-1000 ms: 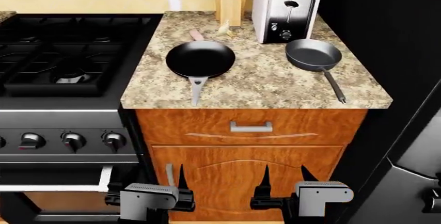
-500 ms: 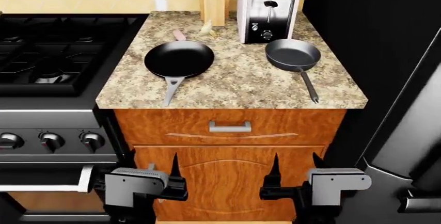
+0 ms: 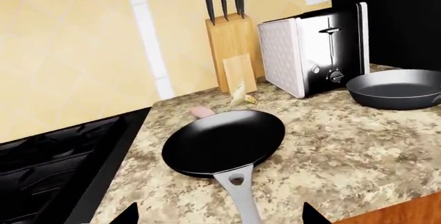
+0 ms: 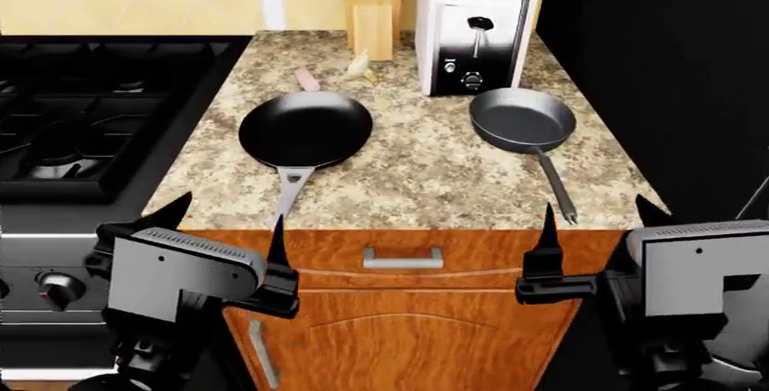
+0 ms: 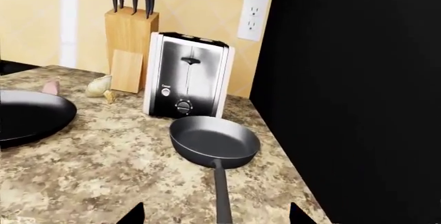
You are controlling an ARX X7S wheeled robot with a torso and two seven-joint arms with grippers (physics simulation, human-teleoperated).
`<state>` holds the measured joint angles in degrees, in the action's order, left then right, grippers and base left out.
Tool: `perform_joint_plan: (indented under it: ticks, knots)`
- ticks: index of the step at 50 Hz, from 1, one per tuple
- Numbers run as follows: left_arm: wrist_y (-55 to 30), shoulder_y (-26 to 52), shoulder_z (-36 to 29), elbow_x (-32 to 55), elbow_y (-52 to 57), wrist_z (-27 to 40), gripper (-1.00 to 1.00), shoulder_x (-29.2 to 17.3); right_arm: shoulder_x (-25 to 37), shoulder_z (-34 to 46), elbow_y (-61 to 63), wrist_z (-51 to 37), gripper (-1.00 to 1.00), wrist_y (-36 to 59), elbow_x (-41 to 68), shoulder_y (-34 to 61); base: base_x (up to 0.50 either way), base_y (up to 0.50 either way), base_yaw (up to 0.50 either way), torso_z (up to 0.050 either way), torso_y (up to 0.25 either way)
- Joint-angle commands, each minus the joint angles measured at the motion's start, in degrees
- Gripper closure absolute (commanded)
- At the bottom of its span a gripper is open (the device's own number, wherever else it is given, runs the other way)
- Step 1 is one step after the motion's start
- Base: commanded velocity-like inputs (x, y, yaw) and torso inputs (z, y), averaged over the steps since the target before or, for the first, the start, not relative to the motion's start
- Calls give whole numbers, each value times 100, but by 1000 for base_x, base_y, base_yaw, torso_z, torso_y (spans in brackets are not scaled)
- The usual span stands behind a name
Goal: Place both pans onto different burners. Then place the mushroom and the pork loin on different pans.
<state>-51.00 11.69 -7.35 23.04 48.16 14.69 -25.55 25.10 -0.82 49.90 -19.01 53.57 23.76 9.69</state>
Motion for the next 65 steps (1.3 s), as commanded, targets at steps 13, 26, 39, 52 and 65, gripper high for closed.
perform_joint_plan:
  ticks: [13,26,39,52,65]
  knots:
    - [-838,398,81,129,681,290,-100,-295,223,-263,675,-255,-100,735,454,203,500,0,0,0,0]
    - [-943,441,82,200,762,349,-100,-345,180,-520,742,-355,-100,1276,917,491,459,0,0,0,1]
    - [-1009,379,305,467,901,464,-100,-355,735,-1213,-688,-3629,-100,3595,5984,2464,0,0,0,0,0]
    - [-839,243,293,557,927,596,-100,-460,1341,-82,-1819,-4287,-100,3370,6575,3437,0,0,0,0,0]
    - [-757,230,212,629,977,728,-100,-574,1321,349,-2065,-3681,-100,3048,6035,3256,0,0,0,0,0]
